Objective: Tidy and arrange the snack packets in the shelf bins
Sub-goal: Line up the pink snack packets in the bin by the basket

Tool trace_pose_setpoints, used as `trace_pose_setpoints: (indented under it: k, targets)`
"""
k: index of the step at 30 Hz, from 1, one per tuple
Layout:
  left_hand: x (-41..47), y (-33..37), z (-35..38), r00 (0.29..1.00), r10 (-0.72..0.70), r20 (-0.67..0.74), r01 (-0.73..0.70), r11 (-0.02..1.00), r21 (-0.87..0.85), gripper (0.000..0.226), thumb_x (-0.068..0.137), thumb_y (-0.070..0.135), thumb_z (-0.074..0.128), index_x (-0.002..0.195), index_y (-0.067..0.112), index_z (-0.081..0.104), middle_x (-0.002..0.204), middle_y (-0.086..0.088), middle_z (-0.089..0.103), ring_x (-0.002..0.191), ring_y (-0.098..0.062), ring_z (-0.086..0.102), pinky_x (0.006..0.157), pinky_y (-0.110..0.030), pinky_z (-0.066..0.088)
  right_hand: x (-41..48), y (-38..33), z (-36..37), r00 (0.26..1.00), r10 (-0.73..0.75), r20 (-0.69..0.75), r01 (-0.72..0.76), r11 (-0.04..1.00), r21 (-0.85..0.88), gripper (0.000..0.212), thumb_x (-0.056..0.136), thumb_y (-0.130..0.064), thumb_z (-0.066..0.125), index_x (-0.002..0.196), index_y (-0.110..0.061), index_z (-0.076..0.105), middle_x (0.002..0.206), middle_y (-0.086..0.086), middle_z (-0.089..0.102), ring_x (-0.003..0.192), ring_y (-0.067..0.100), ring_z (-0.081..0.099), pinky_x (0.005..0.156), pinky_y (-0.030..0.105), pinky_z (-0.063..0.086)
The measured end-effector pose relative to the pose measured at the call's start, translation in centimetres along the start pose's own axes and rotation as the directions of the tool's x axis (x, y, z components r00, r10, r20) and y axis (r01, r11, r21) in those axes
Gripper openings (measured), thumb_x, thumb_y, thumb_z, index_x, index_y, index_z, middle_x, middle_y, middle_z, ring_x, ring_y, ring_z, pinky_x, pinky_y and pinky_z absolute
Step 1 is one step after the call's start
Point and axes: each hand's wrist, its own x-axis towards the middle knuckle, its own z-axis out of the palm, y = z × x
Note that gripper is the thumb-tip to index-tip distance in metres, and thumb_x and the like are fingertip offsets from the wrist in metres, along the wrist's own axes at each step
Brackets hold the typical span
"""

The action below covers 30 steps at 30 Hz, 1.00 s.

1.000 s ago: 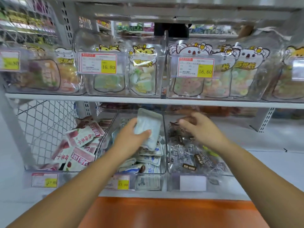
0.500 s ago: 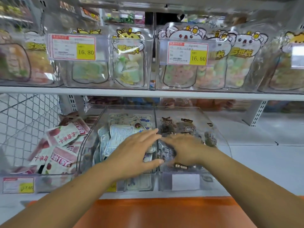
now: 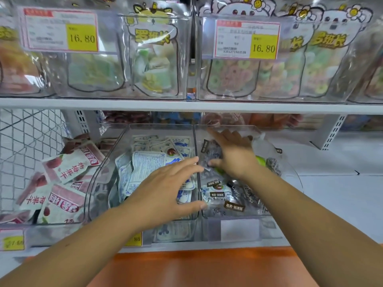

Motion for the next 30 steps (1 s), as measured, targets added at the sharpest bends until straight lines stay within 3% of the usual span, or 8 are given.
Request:
trace_pose_setpoints:
  k: [5,8,11,13,15,20,26,30]
  targets:
    - [0.0,-0.1,0.1,1.0,0.002,0.003,-0.002,1.0,0.001,0.077,0.077,0.078,0.045,0.143,0.055,0.012,0.152,0.037,-0.006,0.138,0.011,0.007,0.113,-0.023,0.013,-0.5,-0.4,0.1,0.988,-0.12,0.097,0.124,0.992,-0.031,0.074,0.069,-0.059,0.073,0.136,-0.043,0.048,0.138,0.002,0.049,0.127,0.032,0.037,0.105,0.048,0.027]
    - [-0.1,-0.1,0.1,1.0,-0.001,-0.001,0.001,1.0,-0.006,0.076,0.078,0.077,0.045,0.143,0.055,0.012,0.152,0.037,-0.007,0.14,0.007,0.009,0.114,-0.024,0.014,-0.9,-0.9,-0.6,0.974,-0.201,0.105,0.214,0.968,-0.132,0.07,0.06,-0.059,0.078,0.124,-0.04,0.06,0.14,0.005,0.049,0.126,0.034,0.041,0.102,0.051,0.031]
    - [-0.2,0.1,0.2,1.0,-0.007,0.004,0.007,1.0,-0.011,0.077,0.08,0.076,0.044,0.145,0.053,0.011,0.152,0.037,-0.009,0.14,0.008,0.009,0.114,-0.023,0.014,-1.9,-1.8,-0.4,0.909,-0.416,0.014,0.414,0.9,-0.138,0.036,0.065,-0.029,0.082,0.099,-0.023,0.07,0.115,0.005,0.061,0.107,0.027,0.051,0.09,0.042,0.043]
    - [-0.3,0.1,0.3,1.0,-0.005,-0.005,0.005,1.0,-0.024,0.076,0.08,0.075,0.044,0.145,0.053,0.01,0.152,0.038,-0.009,0.141,0.007,0.01,0.113,-0.024,0.016,-2.6,-2.1,-0.4,0.838,-0.524,0.151,0.529,0.849,0.011,0.017,0.073,-0.01,0.074,0.089,-0.015,0.07,0.101,0.003,0.062,0.096,0.022,0.053,0.082,0.038,0.05]
    - [-0.4,0.1,0.3,1.0,-0.006,-0.003,0.006,0.999,-0.036,0.076,0.08,0.075,0.044,0.145,0.053,0.01,0.152,0.038,-0.009,0.141,0.007,0.01,0.114,-0.025,0.017,-2.6,-1.9,-0.2,0.782,-0.507,0.363,0.522,0.851,0.064,0.026,0.083,-0.004,0.062,0.105,-0.015,0.071,0.109,0.001,0.062,0.104,0.018,0.05,0.09,0.033,0.046]
    - [-0.4,0.1,0.3,1.0,-0.013,0.003,0.013,0.999,-0.039,0.075,0.08,0.074,0.046,0.144,0.053,0.013,0.151,0.039,-0.008,0.139,0.007,0.011,0.112,-0.024,0.018,-1.2,-1.3,0.6,0.763,-0.433,0.48,0.431,0.894,0.121,0.03,0.098,-0.033,0.049,0.126,-0.032,0.061,0.125,-0.014,0.055,0.106,0.012,0.035,0.081,0.023,0.024]
    - [-0.4,0.2,0.2,1.0,-0.014,0.01,0.015,0.998,-0.055,0.073,0.082,0.071,0.047,0.143,0.054,0.012,0.151,0.039,-0.009,0.136,0.01,0.008,0.109,-0.022,0.016,-0.5,-2.0,0.9,0.726,-0.339,0.598,0.386,0.921,0.055,0.04,0.092,-0.056,0.049,0.128,-0.038,0.056,0.126,-0.005,0.042,0.125,0.022,0.029,0.104,0.035,0.026]
    - [-0.3,0.1,0.3,1.0,-0.011,0.011,0.011,0.998,-0.054,0.073,0.081,0.073,0.046,0.143,0.055,0.012,0.151,0.039,-0.009,0.137,0.009,0.01,0.11,-0.024,0.017,0.4,-2.3,0.4,0.669,-0.297,0.681,0.321,0.942,0.096,0.041,0.085,-0.058,0.059,0.123,-0.046,0.059,0.122,-0.009,0.038,0.125,0.021,0.028,0.104,0.034,0.026]
